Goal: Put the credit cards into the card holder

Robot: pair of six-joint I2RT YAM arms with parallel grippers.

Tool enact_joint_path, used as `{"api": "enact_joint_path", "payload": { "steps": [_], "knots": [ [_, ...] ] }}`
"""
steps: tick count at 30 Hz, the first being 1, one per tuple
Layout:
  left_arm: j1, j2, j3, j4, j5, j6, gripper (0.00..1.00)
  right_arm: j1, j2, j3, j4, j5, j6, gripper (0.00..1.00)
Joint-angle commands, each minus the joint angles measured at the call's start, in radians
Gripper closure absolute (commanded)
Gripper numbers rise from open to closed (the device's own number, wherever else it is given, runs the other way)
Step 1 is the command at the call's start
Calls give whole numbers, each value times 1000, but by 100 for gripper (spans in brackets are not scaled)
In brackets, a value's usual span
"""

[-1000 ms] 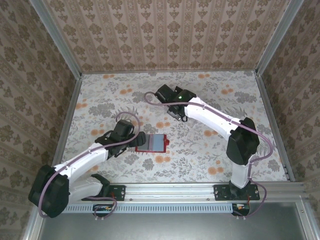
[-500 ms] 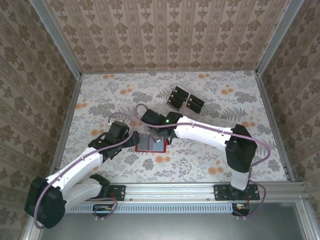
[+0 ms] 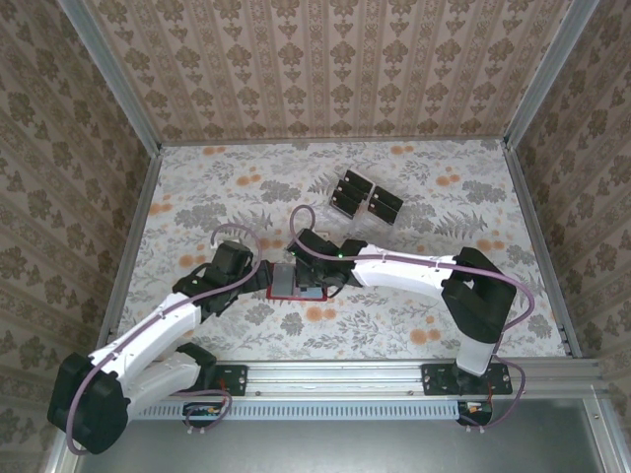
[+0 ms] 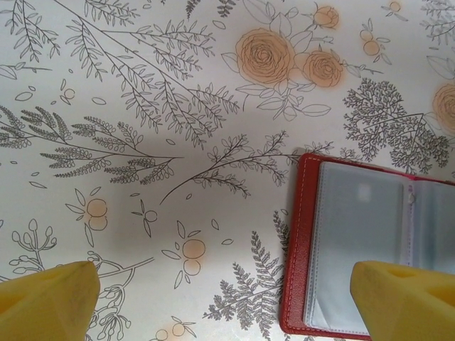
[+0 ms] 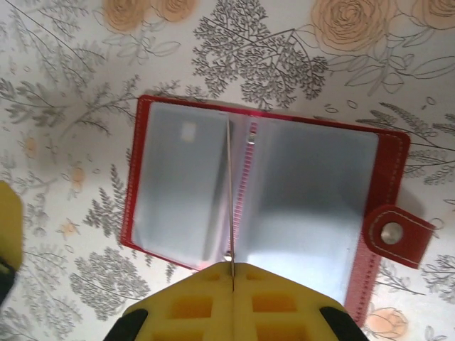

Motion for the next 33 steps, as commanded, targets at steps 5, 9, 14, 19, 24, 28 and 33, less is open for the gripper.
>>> {"api": "enact_joint_path", "payload": {
  "steps": [5, 9, 14, 19, 24, 28, 33],
  "knots": [
    [8, 8, -16, 14, 13, -12, 0, -3, 3, -23, 37, -27, 47, 100],
    [7, 8, -13, 9, 13, -12, 0, -6, 22, -39, 48, -25, 49, 100],
    [8, 13, -11, 9, 18, -11, 0, -20, 50, -69, 68, -53, 44, 100],
    [7, 24, -10, 13, 29, -11, 0, -51, 41, -117, 79, -71, 23, 100],
    [7, 36, -11, 26, 43, -7, 0, -91, 9, -145, 58, -79, -25, 100],
    [2, 54, -8, 40, 58, -5, 0, -123, -10, -154, 22, -75, -74, 100],
    [-10, 93, -1, 79, 88, 4, 0, -159, -23, -151, 13, -99, -139, 100]
  ]
}}
